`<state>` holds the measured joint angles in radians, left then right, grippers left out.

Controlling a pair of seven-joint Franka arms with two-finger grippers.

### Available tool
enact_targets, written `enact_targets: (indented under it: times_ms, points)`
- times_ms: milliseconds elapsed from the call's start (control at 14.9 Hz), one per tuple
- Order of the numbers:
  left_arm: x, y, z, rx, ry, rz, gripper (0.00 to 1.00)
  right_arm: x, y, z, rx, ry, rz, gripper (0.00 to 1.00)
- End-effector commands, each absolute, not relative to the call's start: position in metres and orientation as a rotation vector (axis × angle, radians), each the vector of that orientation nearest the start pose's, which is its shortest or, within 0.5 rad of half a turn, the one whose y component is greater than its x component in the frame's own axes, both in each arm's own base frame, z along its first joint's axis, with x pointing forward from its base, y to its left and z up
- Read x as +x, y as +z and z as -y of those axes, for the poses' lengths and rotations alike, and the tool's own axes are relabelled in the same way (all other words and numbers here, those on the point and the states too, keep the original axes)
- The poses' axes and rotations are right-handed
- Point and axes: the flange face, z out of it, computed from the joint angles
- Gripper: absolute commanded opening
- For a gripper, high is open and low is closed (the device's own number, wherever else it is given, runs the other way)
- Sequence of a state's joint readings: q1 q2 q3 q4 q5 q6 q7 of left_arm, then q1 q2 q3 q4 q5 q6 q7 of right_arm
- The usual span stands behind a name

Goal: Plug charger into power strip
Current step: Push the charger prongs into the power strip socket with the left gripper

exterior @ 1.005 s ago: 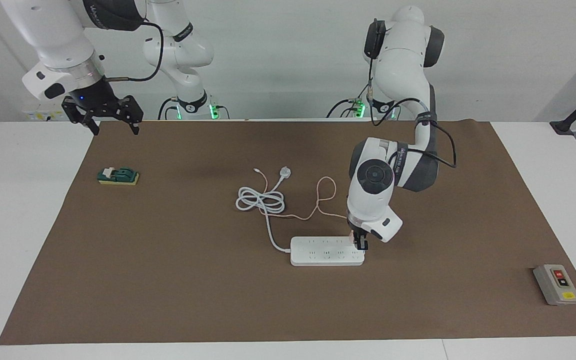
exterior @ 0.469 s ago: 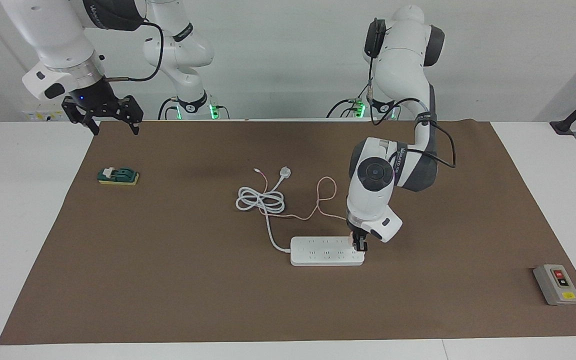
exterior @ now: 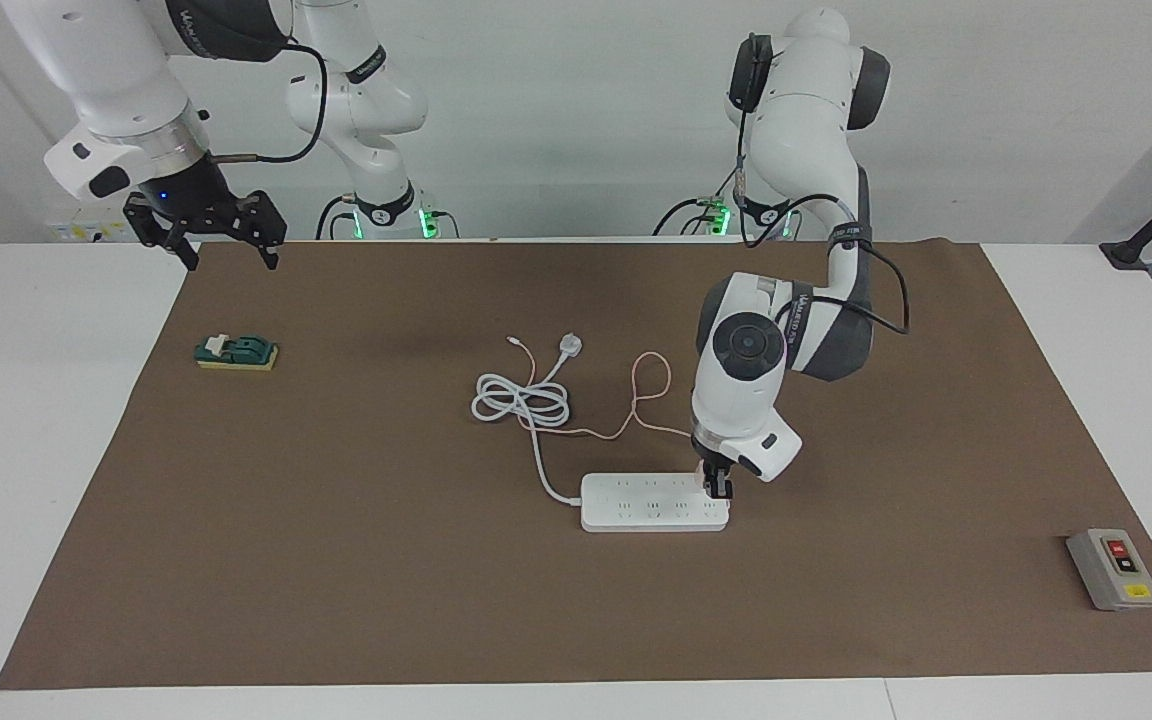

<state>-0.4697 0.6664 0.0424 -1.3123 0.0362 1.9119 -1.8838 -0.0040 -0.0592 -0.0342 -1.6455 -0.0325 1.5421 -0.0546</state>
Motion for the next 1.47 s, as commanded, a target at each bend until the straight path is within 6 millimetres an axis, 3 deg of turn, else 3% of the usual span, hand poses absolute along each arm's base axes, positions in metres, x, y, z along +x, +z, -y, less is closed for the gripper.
enact_targets:
  times_ms: [0, 201, 871, 1406]
  points:
    - [0.648, 0.328, 0.305, -2.304, -0.015, 1.979, 0.0, 0.527, 0.623, 0.029, -3.174, 0.052, 0.049, 1.0]
    - [0.648, 0.329, 0.306, -2.316, -0.022, 1.987, 0.0, 0.527, 0.623, 0.029, -3.172, 0.049, 0.049, 1.0]
    - [0.632, 0.302, 0.306, -2.364, -0.059, 2.013, 0.0, 0.527, 0.623, 0.029, -3.172, 0.049, 0.049, 1.0]
    - [0.625, 0.297, 0.309, -2.369, -0.061, 1.983, 0.0, 0.527, 0.623, 0.029, -3.172, 0.049, 0.049, 1.0]
